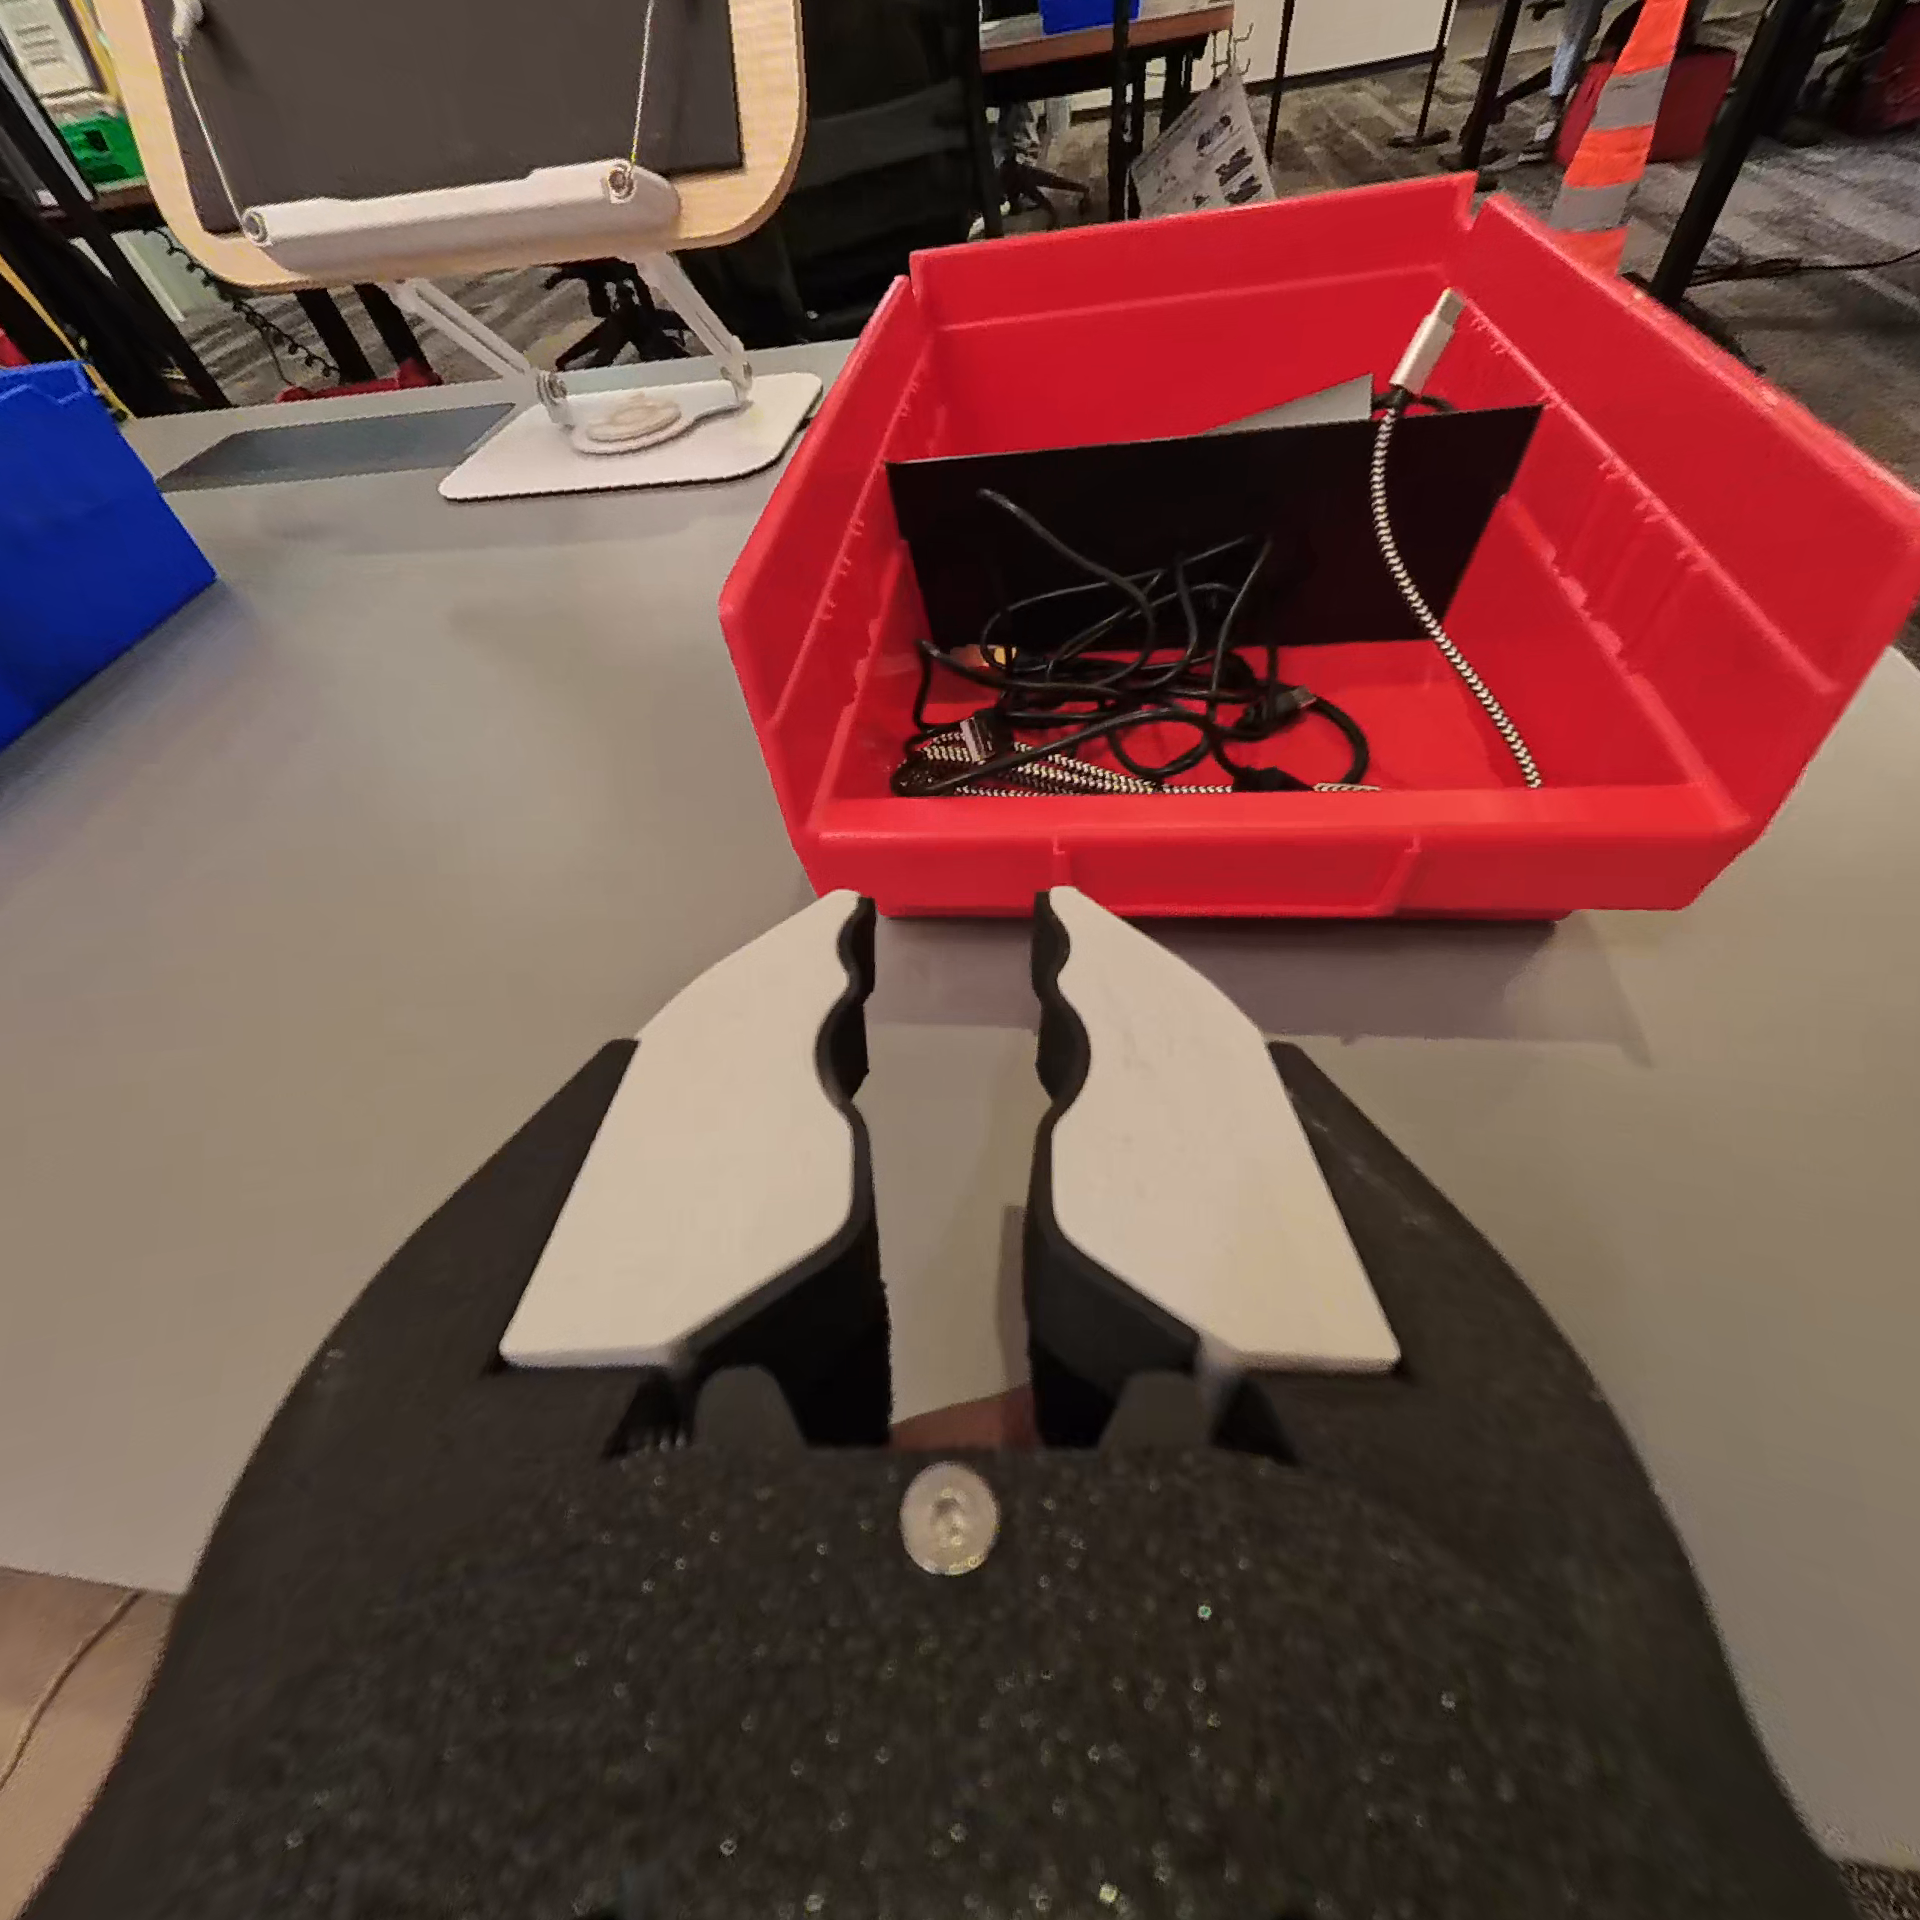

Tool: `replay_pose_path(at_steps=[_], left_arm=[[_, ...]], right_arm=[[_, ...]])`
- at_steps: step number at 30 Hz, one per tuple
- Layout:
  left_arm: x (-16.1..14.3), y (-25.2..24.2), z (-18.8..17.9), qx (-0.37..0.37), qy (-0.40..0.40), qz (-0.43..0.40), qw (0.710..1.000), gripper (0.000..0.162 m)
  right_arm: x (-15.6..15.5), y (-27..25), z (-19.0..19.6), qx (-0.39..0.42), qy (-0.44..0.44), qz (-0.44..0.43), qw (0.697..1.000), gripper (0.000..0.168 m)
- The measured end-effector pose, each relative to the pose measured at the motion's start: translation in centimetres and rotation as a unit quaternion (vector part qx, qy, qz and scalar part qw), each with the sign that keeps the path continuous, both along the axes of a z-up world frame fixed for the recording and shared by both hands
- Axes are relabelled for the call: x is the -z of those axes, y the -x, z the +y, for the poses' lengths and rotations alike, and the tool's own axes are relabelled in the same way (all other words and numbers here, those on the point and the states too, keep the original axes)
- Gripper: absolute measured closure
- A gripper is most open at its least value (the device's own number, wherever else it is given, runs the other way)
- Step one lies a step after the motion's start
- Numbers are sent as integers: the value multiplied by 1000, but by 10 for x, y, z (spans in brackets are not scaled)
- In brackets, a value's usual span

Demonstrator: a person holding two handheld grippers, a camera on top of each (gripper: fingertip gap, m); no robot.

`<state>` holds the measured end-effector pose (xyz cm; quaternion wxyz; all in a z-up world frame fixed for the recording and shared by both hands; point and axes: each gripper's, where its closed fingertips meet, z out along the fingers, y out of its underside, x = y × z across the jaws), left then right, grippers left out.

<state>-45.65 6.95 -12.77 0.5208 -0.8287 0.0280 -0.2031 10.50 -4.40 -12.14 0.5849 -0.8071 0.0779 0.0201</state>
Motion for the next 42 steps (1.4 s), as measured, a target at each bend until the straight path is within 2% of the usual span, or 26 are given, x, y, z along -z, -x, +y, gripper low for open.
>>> replay_pose_path(at_steps=[11,31,38,40,42], left_arm=[[-1,-14,0,23,-18,63,998,139],[-1,-11,-2,23,-16,65,997,140],[1,-15,-3,32,-12,68,997,140],[0,-18,-3,37,-13,68,997,140],[2,-23,-3,43,-12,70,997,140]], right_arm=[[6,-1,8,-6,13,-2,1000,141],[8,4,5,-19,14,5,1000,142],[0,41,17,-94,-16,2,995,124],[-1,51,31,-114,-11,-8,993,121],[-3,49,52,-101,-17,-10,995,120]])
